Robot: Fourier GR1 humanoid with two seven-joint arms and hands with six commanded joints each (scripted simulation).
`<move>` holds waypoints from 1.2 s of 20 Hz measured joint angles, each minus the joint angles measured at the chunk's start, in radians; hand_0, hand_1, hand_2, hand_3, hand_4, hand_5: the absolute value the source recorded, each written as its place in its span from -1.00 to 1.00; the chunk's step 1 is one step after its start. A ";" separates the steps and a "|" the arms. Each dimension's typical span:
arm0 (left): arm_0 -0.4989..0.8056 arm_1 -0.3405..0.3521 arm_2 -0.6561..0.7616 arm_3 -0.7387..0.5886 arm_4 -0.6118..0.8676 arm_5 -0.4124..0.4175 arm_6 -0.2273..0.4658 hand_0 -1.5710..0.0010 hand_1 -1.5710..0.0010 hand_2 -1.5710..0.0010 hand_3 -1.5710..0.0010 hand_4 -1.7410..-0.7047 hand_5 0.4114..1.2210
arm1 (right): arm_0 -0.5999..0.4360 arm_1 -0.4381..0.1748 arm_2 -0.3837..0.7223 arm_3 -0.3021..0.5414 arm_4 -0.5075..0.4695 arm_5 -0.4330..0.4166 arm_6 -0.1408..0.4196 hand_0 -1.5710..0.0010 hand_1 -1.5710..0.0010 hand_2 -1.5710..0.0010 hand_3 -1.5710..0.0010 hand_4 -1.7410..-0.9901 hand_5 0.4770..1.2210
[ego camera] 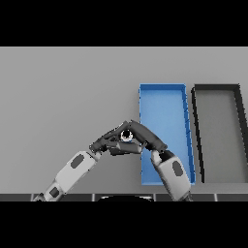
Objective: Pick up the blue pipe and place it into the blue bin.
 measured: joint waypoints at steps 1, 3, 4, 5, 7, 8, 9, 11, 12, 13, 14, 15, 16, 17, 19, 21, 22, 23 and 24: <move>0.004 0.000 -0.008 0.005 -0.007 0.003 -0.014 -0.79 -0.51 -0.58 0.34 -0.62 1.00 | 0.000 0.014 -0.006 0.006 -0.008 0.010 0.018 -0.96 -0.96 -0.96 -0.95 -0.30 0.88; -0.014 0.004 -0.017 0.021 -0.021 -0.013 -0.016 -0.25 -0.02 -0.04 0.58 -0.23 1.00 | 0.014 0.024 -0.003 -0.010 0.017 0.023 0.024 -0.97 -0.98 -0.98 -0.97 -0.30 0.92; -0.022 0.009 -0.016 0.023 -0.018 -0.032 -0.003 0.00 0.18 0.17 0.66 -0.05 1.00 | 0.012 0.026 -0.012 -0.013 0.020 0.031 0.028 -0.98 -0.98 -0.98 -0.97 -0.31 0.94; -0.012 0.027 -0.020 0.012 -0.013 -0.062 0.002 0.20 0.35 0.33 0.73 0.09 0.98 | 0.018 0.035 -0.010 -0.012 0.023 0.039 0.030 -0.98 -0.98 -0.98 -0.98 -0.31 0.95; -0.023 0.031 -0.016 0.010 -0.028 -0.078 0.030 0.49 0.58 0.57 0.83 0.33 0.74 | 0.017 0.048 -0.017 -0.016 0.035 0.047 0.029 -0.99 -0.99 -0.99 -0.99 -0.31 0.97; -0.023 0.027 -0.017 0.005 -0.040 -0.074 0.028 0.59 0.67 0.66 0.86 0.44 0.56 | 0.022 0.062 -0.016 -0.025 0.042 0.046 0.030 -0.99 -0.99 -0.99 -0.99 -0.31 0.98; -0.025 0.029 -0.017 0.003 -0.060 -0.062 0.020 0.67 0.73 0.73 0.89 0.53 0.37 | 0.022 0.073 -0.020 -0.025 0.041 0.051 0.024 -0.99 -0.99 -0.99 -0.99 -0.32 0.98; -0.013 0.043 -0.019 0.018 -0.072 -0.055 0.052 0.79 0.83 0.83 0.93 0.66 0.06 | 0.022 0.092 -0.036 -0.025 0.036 0.051 -0.020 -1.00 -1.00 -1.00 -0.99 -0.32 0.99; -0.014 0.038 -0.020 0.021 -0.082 -0.042 0.061 0.83 0.86 0.86 0.94 0.71 -0.06 | 0.020 0.094 -0.046 -0.022 0.032 0.054 -0.020 -1.00 -1.00 -1.00 -1.00 -0.32 0.99; -0.009 0.040 -0.019 0.024 -0.086 -0.036 0.065 0.87 0.89 0.89 0.95 0.75 -0.15 | 0.034 0.091 -0.046 -0.027 0.041 0.057 -0.032 -1.00 -1.00 -1.00 -1.00 -0.32 0.99; -0.015 0.040 -0.018 0.027 -0.090 -0.035 0.058 0.89 0.91 0.91 0.96 0.76 -0.24 | 0.039 0.098 -0.037 -0.030 0.053 0.058 -0.034 -1.00 -1.00 -1.00 -1.00 -0.32 0.99; -0.020 0.041 -0.015 0.023 -0.090 -0.034 0.049 0.91 0.93 0.93 0.97 0.76 -0.32 | 0.031 0.098 -0.049 -0.022 0.065 0.056 -0.039 -1.00 -1.00 -1.00 -1.00 -0.32 0.99; -0.020 0.036 -0.014 0.019 -0.080 -0.036 0.056 0.93 0.94 0.94 0.98 0.76 -0.39 | 0.029 0.102 -0.053 -0.022 0.062 0.061 -0.038 -1.00 -1.00 -1.00 -1.00 -0.32 1.00; -0.018 0.038 -0.012 0.023 -0.073 -0.041 0.065 0.95 0.96 0.95 0.98 0.74 -0.44 | 0.022 0.109 -0.053 -0.021 0.073 0.058 -0.039 -1.00 -1.00 -1.00 -1.00 -0.32 1.00; 0.004 0.032 -0.004 0.022 -0.054 -0.028 0.105 0.96 0.97 0.97 0.99 0.69 -0.49 | 0.038 0.109 -0.059 -0.024 0.069 0.069 -0.056 -1.00 -1.00 -1.00 -1.00 -0.33 1.00; 0.021 0.030 -0.002 0.007 -0.041 -0.013 0.164 0.98 0.98 0.98 0.99 0.66 -0.52 | 0.025 0.129 -0.070 -0.022 0.061 0.061 -0.044 -1.00 -1.00 -1.00 -1.00 -0.34 1.00; 0.030 0.036 -0.001 0.003 -0.040 -0.013 0.165 0.98 0.99 0.98 0.99 0.66 -0.55 | 0.016 0.143 -0.091 -0.027 0.030 0.053 -0.024 -1.00 -1.00 -1.00 -1.00 -0.34 1.00; 0.031 0.033 -0.010 0.002 -0.055 -0.008 0.152 0.99 0.99 0.99 1.00 0.66 -0.60 | 0.023 0.162 -0.101 -0.021 -0.011 0.063 -0.004 -1.00 -1.00 -1.00 -1.00 -0.34 1.00; 0.036 0.043 -0.011 0.001 -0.060 -0.009 0.152 0.99 0.99 0.99 1.00 0.67 -0.65 | 0.012 0.187 -0.125 -0.031 -0.086 0.060 0.032 -1.00 -1.00 -1.00 -1.00 -0.34 1.00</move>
